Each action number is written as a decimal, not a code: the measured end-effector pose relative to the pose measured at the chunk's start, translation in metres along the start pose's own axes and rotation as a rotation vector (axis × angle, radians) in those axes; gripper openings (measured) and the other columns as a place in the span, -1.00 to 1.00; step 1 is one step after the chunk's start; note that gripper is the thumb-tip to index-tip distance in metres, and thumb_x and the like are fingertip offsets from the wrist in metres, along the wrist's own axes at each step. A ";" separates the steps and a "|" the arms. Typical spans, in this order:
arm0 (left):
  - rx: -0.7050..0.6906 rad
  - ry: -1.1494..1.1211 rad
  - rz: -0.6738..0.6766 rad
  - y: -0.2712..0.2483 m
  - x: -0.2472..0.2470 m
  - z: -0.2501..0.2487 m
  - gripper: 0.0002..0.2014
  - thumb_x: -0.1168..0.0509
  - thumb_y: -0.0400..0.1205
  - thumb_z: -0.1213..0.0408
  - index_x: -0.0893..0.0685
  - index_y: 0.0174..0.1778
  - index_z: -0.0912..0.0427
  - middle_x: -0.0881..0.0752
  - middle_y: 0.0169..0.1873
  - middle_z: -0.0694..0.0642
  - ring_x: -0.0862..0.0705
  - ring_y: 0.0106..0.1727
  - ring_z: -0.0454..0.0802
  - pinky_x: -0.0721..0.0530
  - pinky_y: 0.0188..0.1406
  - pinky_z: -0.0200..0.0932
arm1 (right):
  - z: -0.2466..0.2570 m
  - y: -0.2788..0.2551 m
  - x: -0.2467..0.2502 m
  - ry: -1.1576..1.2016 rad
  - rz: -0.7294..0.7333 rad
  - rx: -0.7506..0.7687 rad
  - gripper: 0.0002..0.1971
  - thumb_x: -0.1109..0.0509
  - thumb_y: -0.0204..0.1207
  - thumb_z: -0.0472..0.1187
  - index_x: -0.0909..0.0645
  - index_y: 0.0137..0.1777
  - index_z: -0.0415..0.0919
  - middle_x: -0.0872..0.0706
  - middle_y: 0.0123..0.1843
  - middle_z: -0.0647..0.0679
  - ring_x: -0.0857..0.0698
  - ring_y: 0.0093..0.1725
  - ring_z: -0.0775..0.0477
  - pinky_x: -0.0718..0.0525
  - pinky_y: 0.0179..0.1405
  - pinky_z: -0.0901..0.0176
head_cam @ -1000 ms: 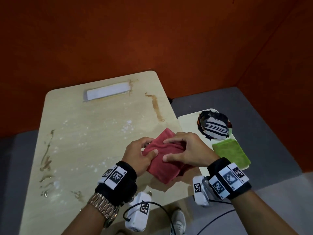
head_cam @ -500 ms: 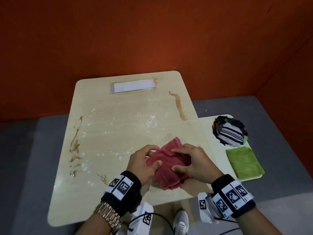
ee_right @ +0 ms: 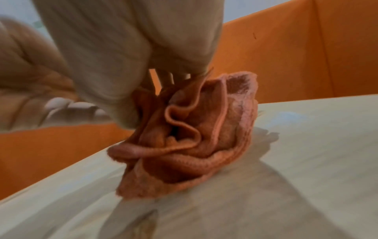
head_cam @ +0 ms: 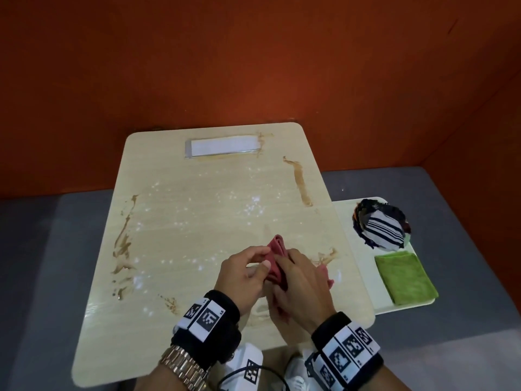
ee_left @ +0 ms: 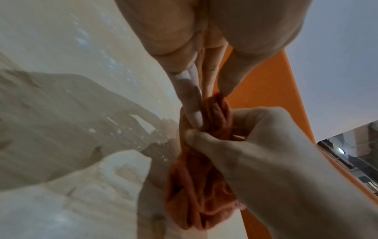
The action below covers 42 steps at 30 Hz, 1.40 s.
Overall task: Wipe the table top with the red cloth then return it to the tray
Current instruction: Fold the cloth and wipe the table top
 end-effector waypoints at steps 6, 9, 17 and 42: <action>-0.018 0.116 -0.002 0.006 0.011 0.009 -0.73 -0.33 0.60 0.39 -0.70 0.21 0.10 -0.79 -0.04 -0.04 -0.79 -0.05 -0.14 -0.76 0.07 -0.18 | -0.023 0.005 0.015 0.122 -0.056 -0.047 -0.66 -0.30 0.38 -0.12 -0.72 0.14 0.07 -0.57 -0.14 0.12 -0.60 -0.16 -0.01 -0.60 -0.25 0.05; -0.038 0.202 -0.032 0.003 0.017 0.013 -0.73 -0.38 0.59 0.33 -0.71 0.20 0.06 -0.77 0.00 -0.13 -0.74 0.02 -0.30 -0.67 0.10 -0.44 | -0.038 0.013 0.034 0.213 -0.097 -0.039 -0.58 -0.32 0.36 -0.25 -0.71 0.21 0.05 -0.69 -0.07 0.11 -0.64 -0.11 0.01 -0.69 -0.12 0.01; -0.073 0.202 -0.077 0.011 0.016 0.010 -0.67 -0.41 0.58 0.28 -0.67 0.26 -0.02 -0.74 0.07 -0.18 -0.67 0.13 -0.43 -0.58 0.20 -0.53 | -0.085 0.081 0.070 0.196 -0.126 -0.139 -0.18 -0.39 0.33 -0.35 -0.28 0.57 0.23 -0.79 0.11 0.00 -0.72 0.11 -0.14 -0.65 0.26 -0.12; -0.009 0.216 -0.062 0.025 0.023 0.014 -0.51 -0.37 0.61 0.20 -0.50 0.48 0.04 -0.60 0.39 -0.10 -0.54 0.39 -0.34 -0.50 0.46 -0.22 | -0.104 0.269 0.080 -0.081 -0.232 -0.098 -0.70 -0.51 0.46 -0.34 -0.61 0.10 0.00 -0.73 -0.10 -0.06 -0.67 -0.09 -0.17 -0.65 -0.05 -0.02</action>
Point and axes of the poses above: each hand's wrist, its own y-axis towards the middle knuckle, its own x-axis out of the back of the hand, z = x × y, the point moved 5 cm from there along y, towards the middle knuckle
